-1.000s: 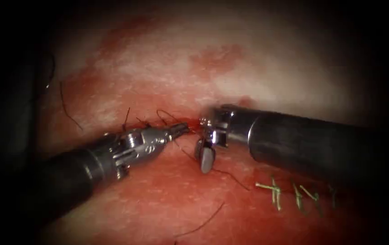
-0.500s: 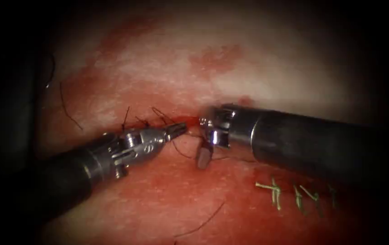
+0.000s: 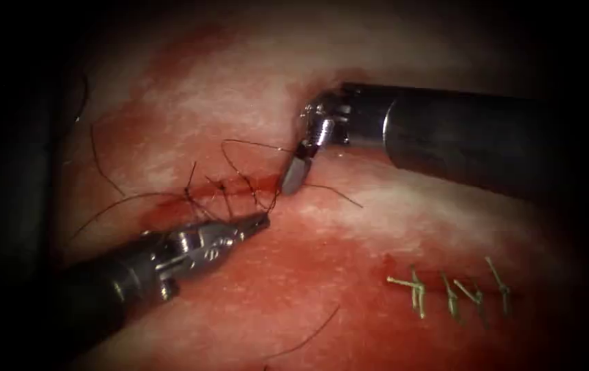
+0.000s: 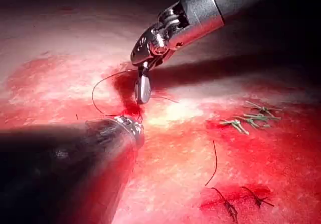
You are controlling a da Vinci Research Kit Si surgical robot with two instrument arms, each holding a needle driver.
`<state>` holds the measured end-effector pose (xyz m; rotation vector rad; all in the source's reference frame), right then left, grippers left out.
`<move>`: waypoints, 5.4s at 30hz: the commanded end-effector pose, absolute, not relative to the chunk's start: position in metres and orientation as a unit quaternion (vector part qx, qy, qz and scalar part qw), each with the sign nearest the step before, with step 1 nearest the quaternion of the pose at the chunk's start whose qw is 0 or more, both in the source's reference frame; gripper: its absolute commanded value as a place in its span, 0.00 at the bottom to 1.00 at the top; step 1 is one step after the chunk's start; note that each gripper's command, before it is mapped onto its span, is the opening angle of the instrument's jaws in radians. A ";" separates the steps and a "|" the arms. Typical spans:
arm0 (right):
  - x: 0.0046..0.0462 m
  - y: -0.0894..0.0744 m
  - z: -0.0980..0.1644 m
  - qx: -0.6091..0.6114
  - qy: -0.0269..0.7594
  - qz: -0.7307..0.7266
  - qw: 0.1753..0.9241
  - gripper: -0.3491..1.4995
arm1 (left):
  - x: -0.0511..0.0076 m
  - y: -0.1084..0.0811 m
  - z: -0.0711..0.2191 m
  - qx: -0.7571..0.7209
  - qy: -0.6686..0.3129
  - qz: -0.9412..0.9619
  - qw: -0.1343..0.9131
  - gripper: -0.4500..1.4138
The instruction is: Wound Closure
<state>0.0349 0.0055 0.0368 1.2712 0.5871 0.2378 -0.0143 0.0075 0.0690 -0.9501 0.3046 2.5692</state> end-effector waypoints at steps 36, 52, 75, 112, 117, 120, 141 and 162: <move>0.0397 0.012 0.040 0.396 0.447 0.064 0.799 0.00 | -0.0122 -0.008 0.061 -0.357 0.090 0.913 0.178 0.00; 0.0390 0.011 0.038 0.116 0.431 -0.301 0.843 0.00 | -0.0130 -0.013 0.058 -0.377 0.079 0.906 0.172 0.00; 0.0399 0.011 0.040 0.097 0.407 -0.322 0.849 0.00 | -0.0167 -0.022 0.057 -0.409 0.040 0.897 0.163 0.00; 0.0290 0.009 0.028 0.078 0.513 0.118 0.847 0.69 | -0.0089 0.006 0.052 -0.426 0.166 0.868 0.191 0.00; 0.0295 0.008 0.030 0.093 0.538 0.165 0.822 0.00 | -0.0084 0.009 0.054 -0.428 0.169 0.866 0.198 0.00; 0.0304 0.007 0.032 0.093 0.539 0.172 0.819 0.00 | -0.0085 0.012 0.055 -0.440 0.166 0.859 0.203 0.00; 0.0317 0.003 0.032 0.136 0.602 0.196 0.762 0.01 | -0.0115 0.021 0.068 -0.431 0.167 0.861 0.210 0.00; 0.0330 0.004 0.034 0.181 0.641 0.373 0.646 0.07 | -0.0125 0.018 0.072 -0.411 0.155 0.875 0.201 0.00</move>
